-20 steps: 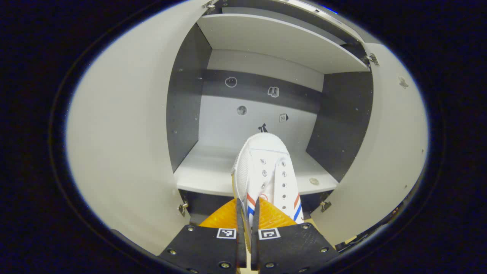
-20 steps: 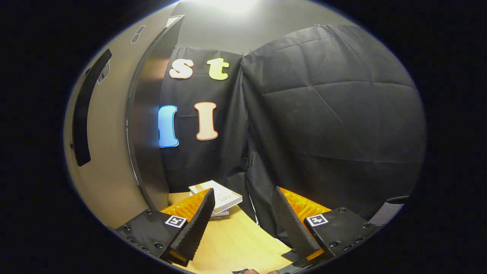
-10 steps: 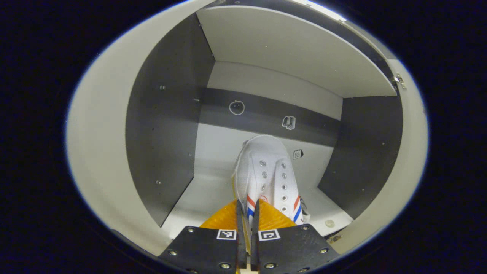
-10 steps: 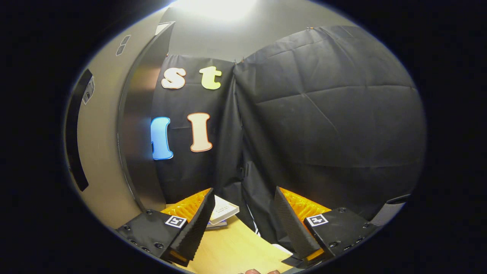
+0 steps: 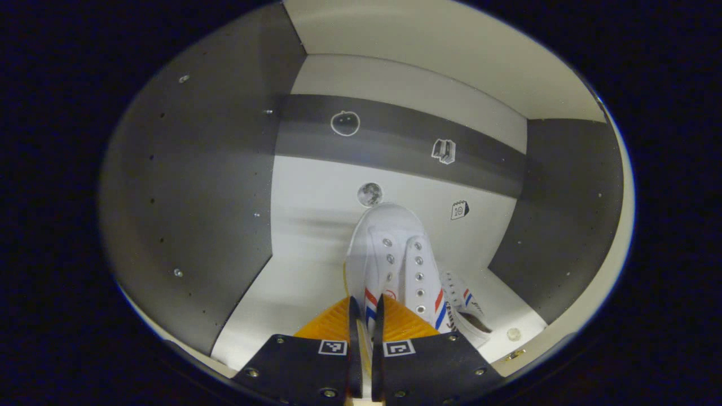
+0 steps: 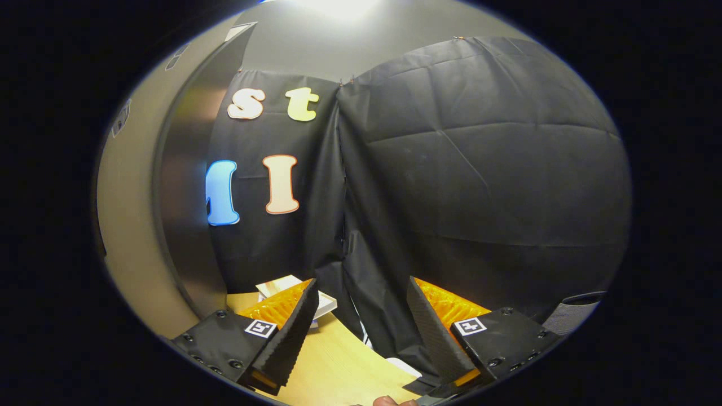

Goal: Grab one shoe with the right hand and put it into the shoe cabinet, grab the other shoe with the left hand and put it into the shoe cabinet; then close the right door with the right hand and the left door with the left hand.

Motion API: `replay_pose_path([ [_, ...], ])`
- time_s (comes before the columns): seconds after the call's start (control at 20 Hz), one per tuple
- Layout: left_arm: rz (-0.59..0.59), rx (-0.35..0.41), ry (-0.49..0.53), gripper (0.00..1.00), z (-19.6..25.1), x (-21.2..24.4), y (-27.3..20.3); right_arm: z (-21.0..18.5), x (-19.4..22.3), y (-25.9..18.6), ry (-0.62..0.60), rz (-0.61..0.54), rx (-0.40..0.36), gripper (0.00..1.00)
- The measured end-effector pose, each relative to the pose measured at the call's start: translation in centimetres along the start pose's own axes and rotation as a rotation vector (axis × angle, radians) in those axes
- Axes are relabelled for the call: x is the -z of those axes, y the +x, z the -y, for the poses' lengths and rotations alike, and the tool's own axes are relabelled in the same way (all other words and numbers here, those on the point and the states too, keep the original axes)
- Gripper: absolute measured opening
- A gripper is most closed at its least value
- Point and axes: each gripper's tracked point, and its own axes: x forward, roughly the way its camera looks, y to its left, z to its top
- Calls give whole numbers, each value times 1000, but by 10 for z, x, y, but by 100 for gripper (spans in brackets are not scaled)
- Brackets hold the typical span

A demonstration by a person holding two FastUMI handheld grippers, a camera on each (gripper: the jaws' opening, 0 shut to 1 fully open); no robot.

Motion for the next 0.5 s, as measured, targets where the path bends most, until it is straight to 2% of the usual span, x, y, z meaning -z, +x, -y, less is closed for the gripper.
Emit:
replay_pose_path([
  [0.05,-2,7,21,8,1,0,2,1,2,-1,7,-11,-2,93],
  [0.15,-14,10,42,8,0,2,4,1,6,-2,31,-24,-4,93],
  [0.2,-13,9,48,10,0,3,1,3,7,-4,38,-24,0,98],
  [0.25,28,-21,66,22,-5,-8,-1,6,7,-6,40,-21,6,93],
  [0.3,66,-39,92,38,-6,-20,0,9,9,-7,40,-21,14,93],
  [0.35,99,-55,119,39,-6,-31,-4,12,10,-10,41,-23,21,93],
  [0.4,124,-69,140,58,-5,-38,-8,14,12,-13,44,-26,23,98],
  [0.45,137,-81,155,78,-3,-43,-18,16,13,-17,46,-28,24,98],
  [0.5,145,-89,168,97,0,-46,-37,18,12,-19,45,-27,26,93],
])
